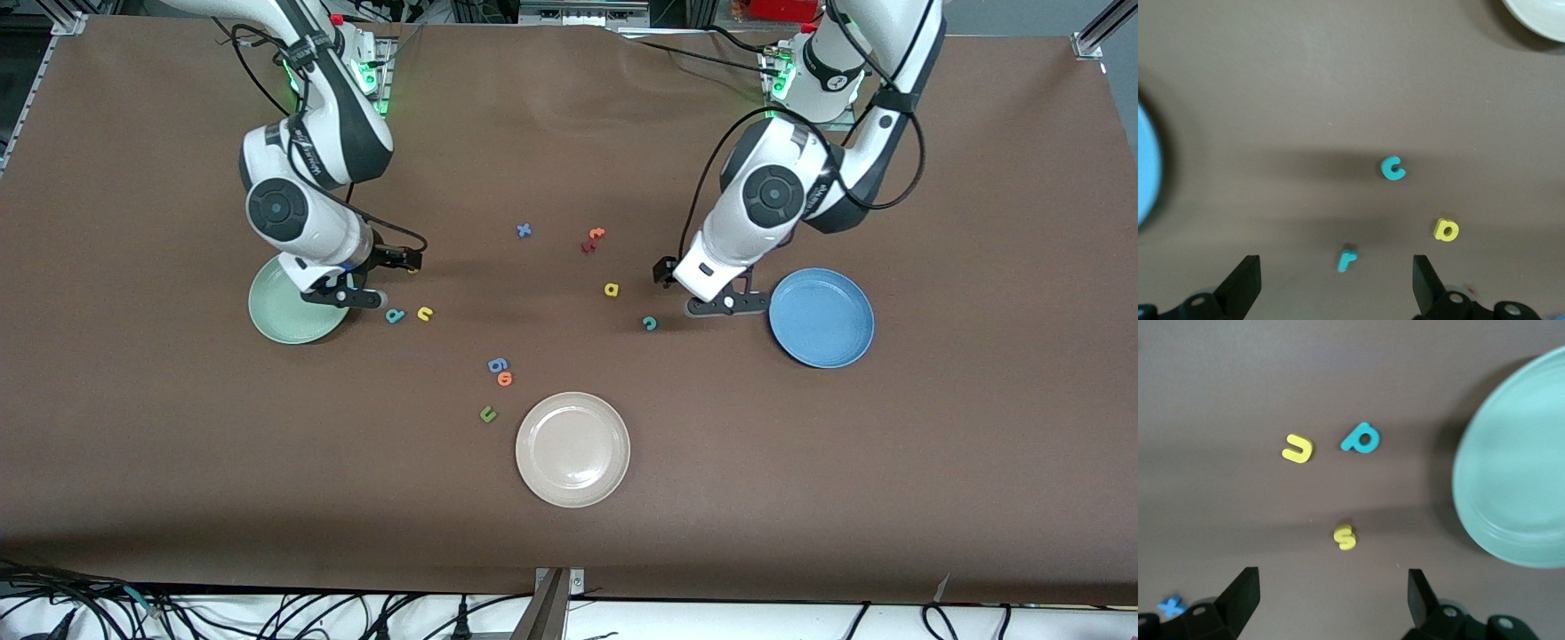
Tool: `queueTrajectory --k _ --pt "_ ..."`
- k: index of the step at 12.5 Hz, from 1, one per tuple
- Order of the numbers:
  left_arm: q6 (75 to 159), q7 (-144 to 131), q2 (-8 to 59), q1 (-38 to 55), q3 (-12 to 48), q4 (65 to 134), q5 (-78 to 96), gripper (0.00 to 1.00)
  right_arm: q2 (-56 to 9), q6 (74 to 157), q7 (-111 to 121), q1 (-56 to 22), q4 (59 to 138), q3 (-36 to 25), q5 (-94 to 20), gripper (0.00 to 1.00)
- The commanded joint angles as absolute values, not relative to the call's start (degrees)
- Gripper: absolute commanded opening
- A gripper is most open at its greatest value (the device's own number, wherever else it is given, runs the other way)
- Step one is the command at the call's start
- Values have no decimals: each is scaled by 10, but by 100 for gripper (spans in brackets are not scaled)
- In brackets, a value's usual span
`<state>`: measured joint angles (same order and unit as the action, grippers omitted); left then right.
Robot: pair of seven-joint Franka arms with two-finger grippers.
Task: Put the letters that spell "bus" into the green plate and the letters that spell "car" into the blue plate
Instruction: 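Reach yellow s with the right gripper while the left gripper reaches teal r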
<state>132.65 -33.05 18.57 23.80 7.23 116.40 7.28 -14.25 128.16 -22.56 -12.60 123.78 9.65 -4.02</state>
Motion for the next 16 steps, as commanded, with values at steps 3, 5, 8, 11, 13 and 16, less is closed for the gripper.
queueTrajectory --k 3,5,8,11,13,16 --pt "1475 -423 170 248 101 1283 -8 100 -145 1430 -154 -123 1336 104 -41 98" --pt "1482 -454 183 258 101 1286 -39 100 -153 1468 -117 -124 1346 105 -37 98" --pt "1518 -501 207 269 101 1297 -82 100 -166 1495 -101 -125 1361 105 -37 94" --pt "1521 -512 223 270 101 1293 -101 99 -175 1502 -105 -143 1360 105 -38 86" --pt "1524 -510 231 269 101 1292 -101 97 -181 1503 -104 -145 1360 105 -37 81" --pt "1523 -510 237 270 101 1291 -101 88 -181 1504 -101 -154 1361 104 -29 79"
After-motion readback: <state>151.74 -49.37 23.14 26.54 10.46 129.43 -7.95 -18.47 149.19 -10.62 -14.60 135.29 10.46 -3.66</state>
